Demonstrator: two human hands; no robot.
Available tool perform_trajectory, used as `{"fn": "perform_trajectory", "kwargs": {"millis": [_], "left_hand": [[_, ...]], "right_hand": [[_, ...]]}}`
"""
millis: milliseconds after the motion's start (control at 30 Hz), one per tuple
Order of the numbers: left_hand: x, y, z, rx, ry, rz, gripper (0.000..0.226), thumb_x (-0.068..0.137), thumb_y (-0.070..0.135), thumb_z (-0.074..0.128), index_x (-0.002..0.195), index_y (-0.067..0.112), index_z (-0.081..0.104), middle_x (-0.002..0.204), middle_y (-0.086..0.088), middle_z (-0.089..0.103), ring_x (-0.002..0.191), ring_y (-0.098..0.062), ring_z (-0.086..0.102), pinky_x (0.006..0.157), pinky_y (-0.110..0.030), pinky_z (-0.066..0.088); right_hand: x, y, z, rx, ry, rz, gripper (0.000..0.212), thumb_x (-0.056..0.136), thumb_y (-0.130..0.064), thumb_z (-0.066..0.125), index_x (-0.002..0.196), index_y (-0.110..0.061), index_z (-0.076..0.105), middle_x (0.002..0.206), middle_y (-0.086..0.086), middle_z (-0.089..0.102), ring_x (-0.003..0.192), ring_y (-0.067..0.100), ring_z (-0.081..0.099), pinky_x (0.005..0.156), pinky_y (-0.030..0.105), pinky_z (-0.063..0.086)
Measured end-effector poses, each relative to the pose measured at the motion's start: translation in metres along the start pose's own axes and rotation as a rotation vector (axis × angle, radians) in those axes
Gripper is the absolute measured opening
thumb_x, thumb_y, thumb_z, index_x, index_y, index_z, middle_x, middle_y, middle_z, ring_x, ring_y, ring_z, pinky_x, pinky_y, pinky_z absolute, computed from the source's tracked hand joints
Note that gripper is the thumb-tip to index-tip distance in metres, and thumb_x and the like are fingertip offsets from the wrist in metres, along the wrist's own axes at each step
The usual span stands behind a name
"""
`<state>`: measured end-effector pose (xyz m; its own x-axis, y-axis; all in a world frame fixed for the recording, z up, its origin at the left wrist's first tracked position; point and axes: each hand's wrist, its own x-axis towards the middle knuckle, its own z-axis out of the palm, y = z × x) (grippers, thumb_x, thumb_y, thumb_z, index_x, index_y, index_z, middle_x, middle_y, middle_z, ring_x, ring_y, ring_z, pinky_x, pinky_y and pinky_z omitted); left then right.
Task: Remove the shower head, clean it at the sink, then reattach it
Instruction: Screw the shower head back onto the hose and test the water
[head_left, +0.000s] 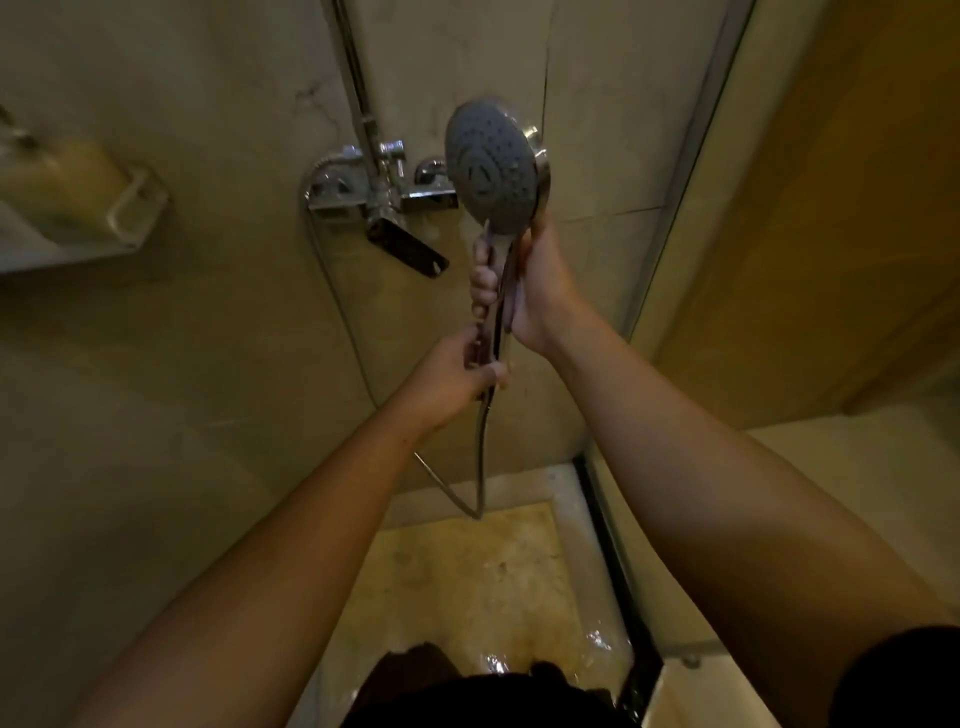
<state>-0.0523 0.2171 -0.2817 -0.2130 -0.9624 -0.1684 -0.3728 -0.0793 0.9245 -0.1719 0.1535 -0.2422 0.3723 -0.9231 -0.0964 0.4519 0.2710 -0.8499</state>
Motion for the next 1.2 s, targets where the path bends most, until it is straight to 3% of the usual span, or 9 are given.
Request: {"fn": "perform_trajectory", "kwargs": {"millis": [133, 200, 300, 433, 500, 567, 733, 867, 1200], "left_hand": [[-0.011, 0.008, -0.013, -0.037, -0.001, 0.054, 0.017, 0.095, 0.007, 0.06, 0.111, 0.007, 0.055, 0.1, -0.021, 0.069, 0.077, -0.013, 0.067, 0.057, -0.011, 0.05], [-0.015, 0.013, -0.022, -0.121, 0.017, 0.091, 0.017, 0.097, 0.006, 0.056, 0.114, 0.006, 0.053, 0.095, -0.016, 0.065, 0.076, -0.016, 0.066, 0.06, -0.013, 0.053], [-0.018, 0.011, -0.034, -0.231, 0.043, 0.158, 0.013, 0.1, 0.01, 0.052, 0.11, 0.017, 0.052, 0.082, -0.008, 0.061, 0.071, -0.02, 0.064, 0.07, -0.034, 0.059], [-0.021, 0.001, -0.045, -0.331, 0.156, 0.241, 0.015, 0.103, 0.014, 0.046, 0.112, 0.026, 0.047, 0.07, -0.009, 0.05, 0.052, -0.015, 0.049, 0.05, -0.028, 0.046], [-0.025, -0.004, -0.048, -0.407, 0.182, 0.234, 0.018, 0.104, 0.017, 0.044, 0.11, 0.034, 0.046, 0.067, -0.006, 0.046, 0.047, -0.012, 0.041, 0.045, -0.025, 0.038], [-0.03, -0.007, -0.049, -0.514, 0.184, 0.182, 0.01, 0.103, 0.018, 0.046, 0.106, 0.028, 0.048, 0.062, -0.002, 0.042, 0.043, -0.01, 0.035, 0.042, -0.025, 0.031], [-0.03, -0.006, -0.059, -0.659, 0.141, 0.037, 0.017, 0.095, 0.013, 0.048, 0.081, 0.02, 0.043, 0.048, 0.005, 0.034, 0.033, -0.006, 0.025, 0.036, -0.017, 0.019], [-0.028, 0.009, -0.064, -0.682, 0.019, 0.06, 0.029, 0.097, 0.012, 0.045, 0.071, 0.022, 0.038, 0.045, 0.007, 0.029, 0.03, -0.004, 0.021, 0.035, -0.013, 0.017], [-0.028, 0.036, -0.043, -0.642, 0.016, 0.088, 0.033, 0.095, 0.008, 0.045, 0.065, 0.022, 0.038, 0.043, 0.006, 0.031, 0.031, -0.005, 0.021, 0.037, -0.012, 0.018]], "right_hand": [[0.003, -0.011, 0.013, 0.009, -0.062, 0.047, 0.075, 0.093, -0.076, 0.016, 0.066, -0.014, 0.052, 0.054, 0.002, 0.046, 0.05, 0.017, 0.04, 0.054, 0.03, 0.035], [0.008, -0.019, 0.024, 0.059, -0.074, 0.012, 0.076, 0.095, -0.074, 0.019, 0.074, -0.011, 0.057, 0.064, 0.006, 0.05, 0.056, 0.018, 0.047, 0.057, 0.032, 0.039], [0.012, -0.021, 0.045, 0.089, -0.088, -0.048, 0.075, 0.097, -0.071, 0.022, 0.1, -0.007, 0.059, 0.076, 0.009, 0.054, 0.067, 0.021, 0.052, 0.065, 0.035, 0.046], [0.019, -0.003, 0.078, -0.1, -0.023, -0.069, 0.041, 0.102, -0.05, 0.042, 0.114, -0.012, 0.049, 0.071, 0.005, 0.052, 0.06, 0.017, 0.05, 0.058, 0.032, 0.043], [0.025, 0.005, 0.092, -0.199, 0.016, -0.099, 0.025, 0.102, -0.038, 0.05, 0.111, -0.014, 0.046, 0.065, 0.003, 0.049, 0.053, 0.015, 0.047, 0.051, 0.028, 0.04], [0.028, 0.01, 0.1, -0.239, 0.018, -0.101, 0.021, 0.101, -0.035, 0.053, 0.097, -0.015, 0.05, 0.061, 0.001, 0.047, 0.048, 0.013, 0.045, 0.048, 0.027, 0.039], [0.025, 0.008, 0.117, -0.257, -0.084, -0.072, 0.025, 0.102, -0.027, 0.053, 0.08, -0.018, 0.046, 0.054, -0.002, 0.044, 0.044, 0.012, 0.041, 0.048, 0.028, 0.037], [0.017, -0.012, 0.12, -0.162, -0.11, -0.094, 0.026, 0.101, -0.021, 0.052, 0.076, -0.02, 0.045, 0.054, -0.003, 0.04, 0.042, 0.011, 0.038, 0.044, 0.026, 0.037], [0.003, -0.034, 0.113, -0.158, -0.117, -0.129, 0.035, 0.102, -0.023, 0.053, 0.069, -0.02, 0.042, 0.051, -0.003, 0.034, 0.038, 0.009, 0.034, 0.041, 0.022, 0.032]]}}
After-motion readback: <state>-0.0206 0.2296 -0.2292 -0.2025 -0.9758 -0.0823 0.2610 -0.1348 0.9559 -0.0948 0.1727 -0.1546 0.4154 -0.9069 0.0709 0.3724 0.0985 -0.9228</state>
